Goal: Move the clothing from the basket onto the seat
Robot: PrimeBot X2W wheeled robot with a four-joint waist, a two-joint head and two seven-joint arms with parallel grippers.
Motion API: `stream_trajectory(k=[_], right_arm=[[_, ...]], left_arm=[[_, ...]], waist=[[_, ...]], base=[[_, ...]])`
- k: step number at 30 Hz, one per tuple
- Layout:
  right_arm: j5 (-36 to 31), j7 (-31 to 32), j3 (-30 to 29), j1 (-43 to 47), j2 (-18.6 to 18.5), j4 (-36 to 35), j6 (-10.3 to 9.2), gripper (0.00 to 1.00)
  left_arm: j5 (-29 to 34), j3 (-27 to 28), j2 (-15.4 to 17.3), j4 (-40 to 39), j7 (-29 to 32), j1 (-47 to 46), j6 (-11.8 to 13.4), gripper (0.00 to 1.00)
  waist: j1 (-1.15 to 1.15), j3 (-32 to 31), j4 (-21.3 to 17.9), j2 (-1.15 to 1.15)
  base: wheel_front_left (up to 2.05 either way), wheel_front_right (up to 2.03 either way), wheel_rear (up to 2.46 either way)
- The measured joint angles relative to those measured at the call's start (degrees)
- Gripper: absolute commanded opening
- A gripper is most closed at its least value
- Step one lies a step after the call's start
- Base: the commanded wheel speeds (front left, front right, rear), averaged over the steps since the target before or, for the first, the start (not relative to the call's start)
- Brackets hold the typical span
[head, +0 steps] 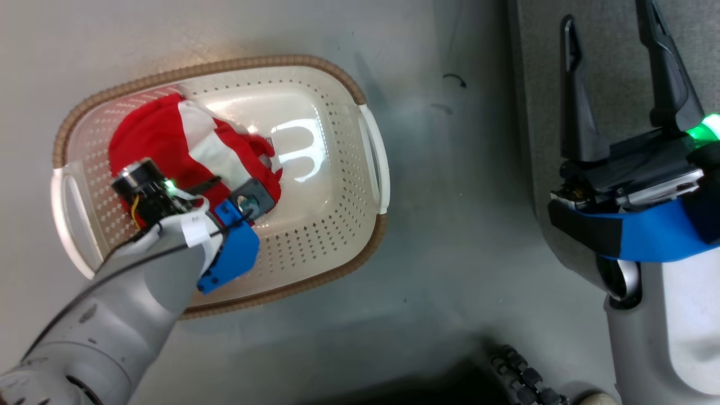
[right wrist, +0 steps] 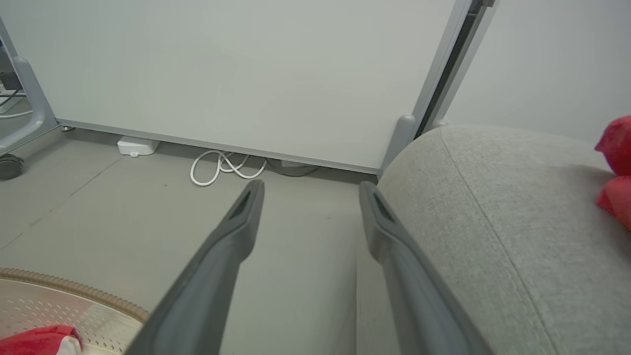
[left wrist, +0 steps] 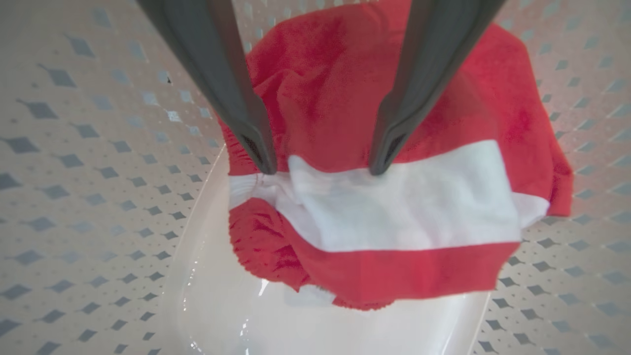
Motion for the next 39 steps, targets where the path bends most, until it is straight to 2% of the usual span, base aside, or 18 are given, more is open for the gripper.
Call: stream_trajectory(k=[13,23,24,25,31,39], right_arm=[[0.53,0.00,-1.37,0.17,0.01,-4.97,0.00,1.00],[0.67,0.00,-2.25,1.03,0.01,-7.05,0.00,1.00],[0.67,0.00,-2.31,1.03,0.01,-7.16,0.00,1.00],[0.67,0.00,-2.30,1.02,0.01,-7.21,0.00,1.00],[0.85,0.00,-2.31,0.60,0.01,-7.17,0.00,1.00],[0.76,0.00,-2.50,0.07,0.02,-5.70,0.01,1.00]], left_arm=[[-0.78,-0.01,1.76,2.86,2.74,-5.02,0.00,1.00],[-3.20,0.08,1.33,3.48,4.36,-5.46,0.00,1.00],[-3.19,0.10,1.24,3.52,4.30,-5.46,0.00,0.39],[-3.13,0.10,1.25,3.60,3.68,-5.47,0.01,0.00],[-3.13,0.08,0.69,3.90,2.59,-5.77,0.01,0.00],[-4.39,0.41,-2.54,3.93,-4.49,-5.81,0.00,0.00]], waist=[[0.00,7.09,-0.76,0.00],[-0.01,8.11,-0.85,0.00],[-0.01,8.15,-0.81,0.00],[-0.01,8.19,-0.78,0.00],[-0.01,7.97,-0.51,0.00],[-0.01,4.03,0.91,0.00]], base=[[0.00,0.00,0.00],[0.00,0.00,0.00],[0.00,0.00,0.00],[0.00,0.00,0.00],[0.00,0.00,0.00],[0.00,0.00,0.00]])
